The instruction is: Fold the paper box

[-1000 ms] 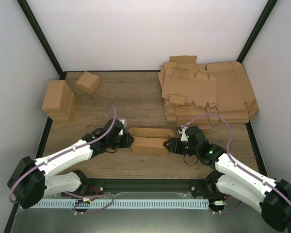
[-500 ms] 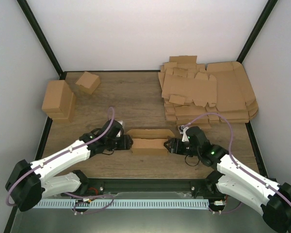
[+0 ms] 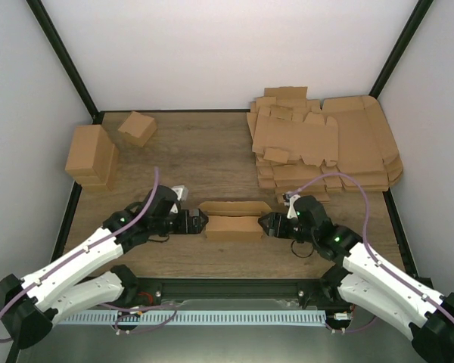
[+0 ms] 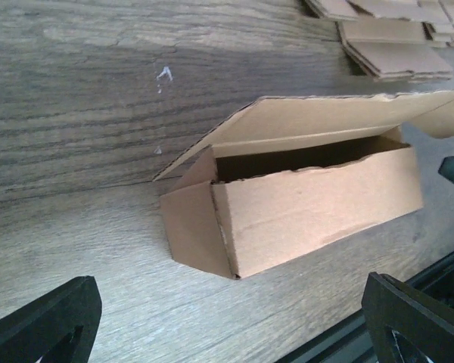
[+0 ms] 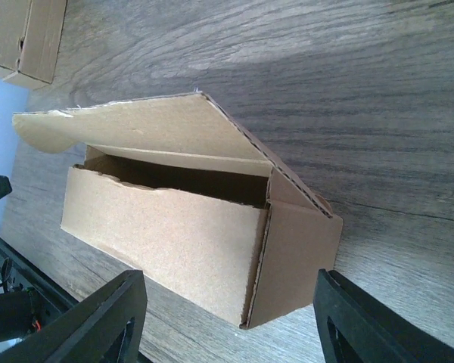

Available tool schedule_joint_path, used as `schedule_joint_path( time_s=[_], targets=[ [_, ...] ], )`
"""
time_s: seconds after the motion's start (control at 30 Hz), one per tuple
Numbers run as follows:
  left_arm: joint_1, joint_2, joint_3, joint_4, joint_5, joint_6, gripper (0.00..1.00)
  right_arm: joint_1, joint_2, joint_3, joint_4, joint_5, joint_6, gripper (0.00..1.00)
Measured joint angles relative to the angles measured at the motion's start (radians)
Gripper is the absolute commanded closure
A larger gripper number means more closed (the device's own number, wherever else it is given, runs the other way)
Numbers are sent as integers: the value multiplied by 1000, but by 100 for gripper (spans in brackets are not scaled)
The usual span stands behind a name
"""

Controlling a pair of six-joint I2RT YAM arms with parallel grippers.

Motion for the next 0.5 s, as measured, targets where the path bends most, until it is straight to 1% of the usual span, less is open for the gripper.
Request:
schedule_joint_path(
  time_s=[0.17, 0.43, 0.5],
  targets=[
    [0, -18, 29, -21, 5, 44, 0, 0, 8, 18, -11, 2, -26, 33],
    [0, -7, 75, -28, 8, 100, 0, 0, -1, 25, -39, 5, -38, 32],
    [0, -6, 77, -29, 10, 111, 2, 0, -2, 26, -41, 5, -38, 32]
  ],
)
